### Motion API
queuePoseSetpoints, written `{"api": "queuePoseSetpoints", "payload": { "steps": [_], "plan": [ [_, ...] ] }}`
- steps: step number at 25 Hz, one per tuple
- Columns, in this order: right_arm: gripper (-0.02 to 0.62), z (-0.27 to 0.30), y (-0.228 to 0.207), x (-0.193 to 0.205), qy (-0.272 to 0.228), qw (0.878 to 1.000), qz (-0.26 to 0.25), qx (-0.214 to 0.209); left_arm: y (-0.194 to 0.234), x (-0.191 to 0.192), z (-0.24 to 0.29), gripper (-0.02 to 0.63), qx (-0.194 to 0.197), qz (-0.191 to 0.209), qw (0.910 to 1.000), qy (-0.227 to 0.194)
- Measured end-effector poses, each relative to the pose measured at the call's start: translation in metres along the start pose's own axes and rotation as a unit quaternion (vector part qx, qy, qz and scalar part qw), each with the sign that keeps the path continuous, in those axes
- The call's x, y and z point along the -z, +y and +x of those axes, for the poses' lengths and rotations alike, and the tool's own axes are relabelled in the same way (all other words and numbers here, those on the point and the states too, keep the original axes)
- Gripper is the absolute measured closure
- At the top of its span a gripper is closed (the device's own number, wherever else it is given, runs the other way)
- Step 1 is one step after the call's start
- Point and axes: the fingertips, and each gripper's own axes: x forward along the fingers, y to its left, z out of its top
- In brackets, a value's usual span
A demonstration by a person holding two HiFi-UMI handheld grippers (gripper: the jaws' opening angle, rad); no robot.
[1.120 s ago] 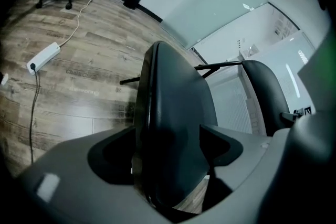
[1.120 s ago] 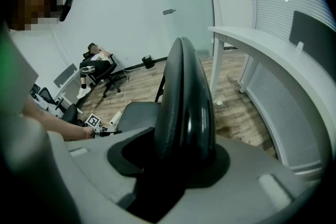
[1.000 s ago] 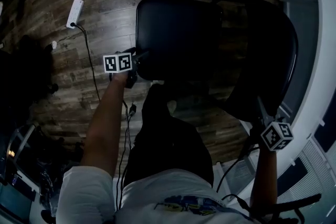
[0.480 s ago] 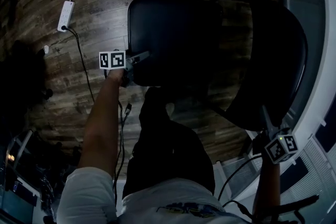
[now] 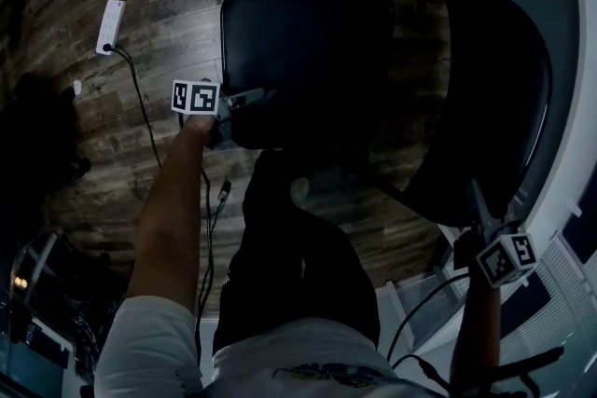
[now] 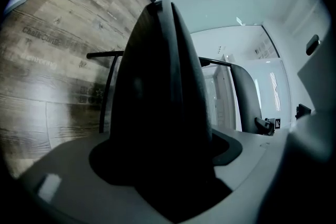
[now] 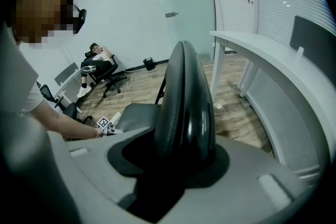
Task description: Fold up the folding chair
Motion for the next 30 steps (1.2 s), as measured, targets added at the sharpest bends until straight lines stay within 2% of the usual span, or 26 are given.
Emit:
{"api": "queuePoseSetpoints", "payload": {
  "steps": [4, 15, 30],
  "plan": [
    [0.443, -0.013, 0.011, -0.008, -0.016, 1.000, -0.002, 0.003, -0.020, 0.000, -0.002, 0.265, 0.010, 0.002, 0.9999, 0.004],
    [0.494, -0.053, 0.037, -0.035, -0.030, 0.999, -0.015, 0.017, -0.106, 0.004, 0.004, 0.364, 0.002, 0.000, 0.9999, 0.016],
    [0.528, -0.084, 0.050, -0.064, -0.064, 0.997, -0.037, 0.013, -0.205, -0.002, 0.020, 0.440, 0.010, 0.018, 0.9996, 0.017]
  ]
}}
